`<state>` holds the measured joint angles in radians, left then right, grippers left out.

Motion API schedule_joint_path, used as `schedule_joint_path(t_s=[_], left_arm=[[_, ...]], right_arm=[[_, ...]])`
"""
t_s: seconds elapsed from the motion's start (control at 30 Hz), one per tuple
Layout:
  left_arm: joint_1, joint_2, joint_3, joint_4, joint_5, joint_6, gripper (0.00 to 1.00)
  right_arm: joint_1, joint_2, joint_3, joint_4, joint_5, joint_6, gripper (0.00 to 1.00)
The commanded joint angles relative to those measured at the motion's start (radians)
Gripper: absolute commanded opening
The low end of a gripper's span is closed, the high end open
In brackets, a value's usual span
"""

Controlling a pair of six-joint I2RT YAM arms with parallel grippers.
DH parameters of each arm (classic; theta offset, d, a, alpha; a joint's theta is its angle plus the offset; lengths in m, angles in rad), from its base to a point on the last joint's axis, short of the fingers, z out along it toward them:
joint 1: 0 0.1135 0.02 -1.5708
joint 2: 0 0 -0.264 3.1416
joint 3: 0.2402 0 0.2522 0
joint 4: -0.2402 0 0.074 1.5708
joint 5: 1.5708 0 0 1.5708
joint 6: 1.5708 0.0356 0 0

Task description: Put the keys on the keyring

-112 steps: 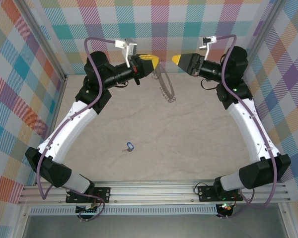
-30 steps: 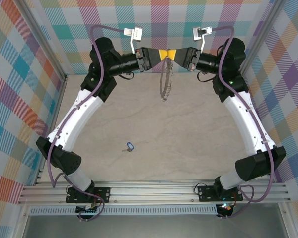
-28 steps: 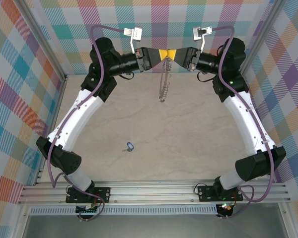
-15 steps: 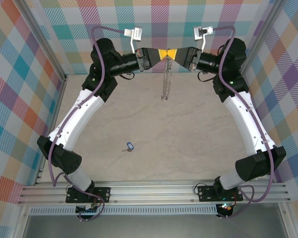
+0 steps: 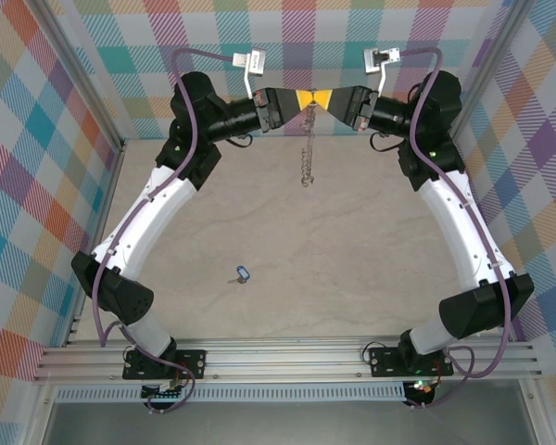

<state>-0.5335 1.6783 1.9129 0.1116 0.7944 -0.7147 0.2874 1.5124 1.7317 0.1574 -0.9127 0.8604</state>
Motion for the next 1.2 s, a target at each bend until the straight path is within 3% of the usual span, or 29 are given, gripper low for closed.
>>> schedule_joint_path(t_s=[0.0,0.07,0.1,0.2,0.4,0.63,0.8,1.0,1.17], left_arm=[[-0.011,-0.022,-0.031,0.031,0.022,0.041,0.00],[-0.011,-0.047,-0.068,0.032,-0.019,0.083,0.00],[-0.011,-0.063,-0.092,0.034,-0.044,0.108,0.00],[-0.011,-0.111,-0.160,0.019,-0.125,0.186,0.00],[-0.010,-0.177,-0.240,-0.095,-0.282,0.301,0.00],[-0.010,-0.231,-0.346,-0.117,-0.447,0.362,0.00],[0.011,-0.252,-0.426,-0.096,-0.540,0.359,0.00],[0.071,-0.250,-0.467,-0.110,-0.544,0.326,0.00],[0.115,-0.269,-0.502,-0.104,-0.533,0.308,0.00]], right_arm=[[-0.005,0.009,0.001,0.024,0.054,0.015,0.27],[-0.015,-0.003,-0.006,-0.001,0.074,0.019,0.56],[-0.025,-0.016,-0.016,-0.015,0.085,0.022,0.64],[-0.054,-0.071,-0.069,-0.074,0.121,0.023,0.75],[-0.082,-0.216,-0.247,-0.310,0.227,-0.031,0.78],[-0.057,-0.359,-0.602,-0.372,0.215,0.009,0.77],[0.068,-0.387,-0.760,-0.473,0.274,-0.091,0.75],[0.264,-0.325,-0.856,-0.495,0.424,-0.135,0.73],[0.380,-0.200,-0.840,-0.507,0.531,-0.082,0.69]])
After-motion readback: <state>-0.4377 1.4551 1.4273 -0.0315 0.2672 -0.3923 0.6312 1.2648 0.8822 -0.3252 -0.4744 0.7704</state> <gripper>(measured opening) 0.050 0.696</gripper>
